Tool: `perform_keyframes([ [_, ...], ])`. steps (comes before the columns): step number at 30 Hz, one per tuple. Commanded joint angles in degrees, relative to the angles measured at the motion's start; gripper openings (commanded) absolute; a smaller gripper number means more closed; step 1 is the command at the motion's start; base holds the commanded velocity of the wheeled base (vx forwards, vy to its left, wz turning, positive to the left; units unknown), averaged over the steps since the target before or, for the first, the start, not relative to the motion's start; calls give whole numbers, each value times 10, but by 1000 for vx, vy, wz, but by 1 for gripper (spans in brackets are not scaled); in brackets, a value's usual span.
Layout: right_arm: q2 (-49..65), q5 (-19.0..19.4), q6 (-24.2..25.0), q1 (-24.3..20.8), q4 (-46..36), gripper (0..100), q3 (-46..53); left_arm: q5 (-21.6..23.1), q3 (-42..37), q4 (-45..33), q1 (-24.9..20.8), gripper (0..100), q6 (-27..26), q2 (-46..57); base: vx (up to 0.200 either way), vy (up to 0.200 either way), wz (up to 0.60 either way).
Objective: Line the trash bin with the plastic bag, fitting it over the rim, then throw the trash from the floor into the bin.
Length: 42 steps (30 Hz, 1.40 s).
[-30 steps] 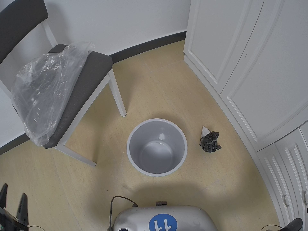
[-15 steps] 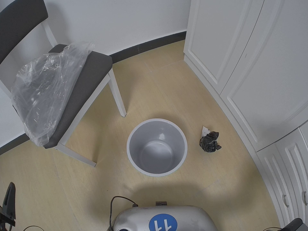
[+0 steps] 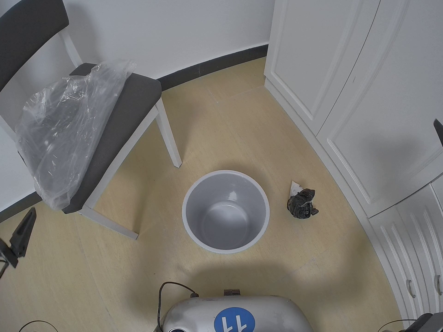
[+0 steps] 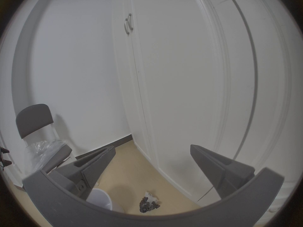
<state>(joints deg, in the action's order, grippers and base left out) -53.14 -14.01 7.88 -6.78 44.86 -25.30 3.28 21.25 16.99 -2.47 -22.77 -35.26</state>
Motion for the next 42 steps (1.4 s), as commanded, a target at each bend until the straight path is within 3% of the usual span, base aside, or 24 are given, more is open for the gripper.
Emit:
perform_keyframes([
  [1,-108,-42,5,-54,38,100,-19,-34,71,18,-10,100,-67,-137,0,0,0],
  [6,-111,-40,4,-56,37,100,-35,-93,130,19,-53,100,-135,-219,0,0,0],
  [9,-103,-37,2,-56,32,100,-37,-154,158,20,-87,100,-168,-271,0,0,0],
  [15,-99,-37,0,-55,29,100,-34,-210,175,20,-111,100,-173,-330,0,0,0],
  [28,-101,-36,-1,-55,29,100,-30,-244,161,13,-105,100,-174,-366,0,0,0],
  [31,-101,-36,-2,-55,28,100,-28,-285,156,11,-101,100,-180,-375,0,0,0],
  [35,-102,-36,-2,-54,28,100,-28,-307,143,15,-75,100,-197,-376,0,0,0],
  [42,-102,-36,-1,-54,29,100,-28,-303,137,16,-17,100,-200,-380,0,0,0],
])
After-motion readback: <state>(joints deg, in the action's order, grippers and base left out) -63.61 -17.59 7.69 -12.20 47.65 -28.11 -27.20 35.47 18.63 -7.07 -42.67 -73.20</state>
